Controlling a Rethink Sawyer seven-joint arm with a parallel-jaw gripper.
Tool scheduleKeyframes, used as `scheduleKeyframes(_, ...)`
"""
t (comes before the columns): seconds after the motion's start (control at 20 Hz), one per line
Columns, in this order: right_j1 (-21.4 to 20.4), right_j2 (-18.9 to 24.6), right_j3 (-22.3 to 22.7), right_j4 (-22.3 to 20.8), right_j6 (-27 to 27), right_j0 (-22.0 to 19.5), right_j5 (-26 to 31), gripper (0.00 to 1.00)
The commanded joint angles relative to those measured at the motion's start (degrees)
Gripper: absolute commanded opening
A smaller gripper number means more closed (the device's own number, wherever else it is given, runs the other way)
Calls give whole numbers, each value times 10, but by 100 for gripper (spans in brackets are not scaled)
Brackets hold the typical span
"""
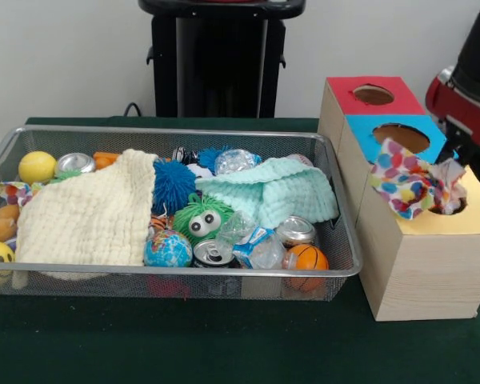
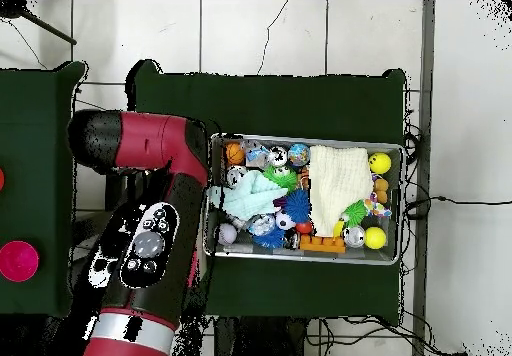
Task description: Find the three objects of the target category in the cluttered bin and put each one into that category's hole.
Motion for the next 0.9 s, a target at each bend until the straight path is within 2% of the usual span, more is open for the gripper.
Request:
scheduleKeyframes(0.05,-49,24,-15,-26,19,-41,130,0)
scheduleKeyframes(0.25,-64,29,-16,-31,14,-52,147,0)
scheduleKeyframes(0.6,-56,47,16,-33,19,-54,88,0)
scheduleKeyframes(0.9,-53,47,20,-30,44,-45,75,0)
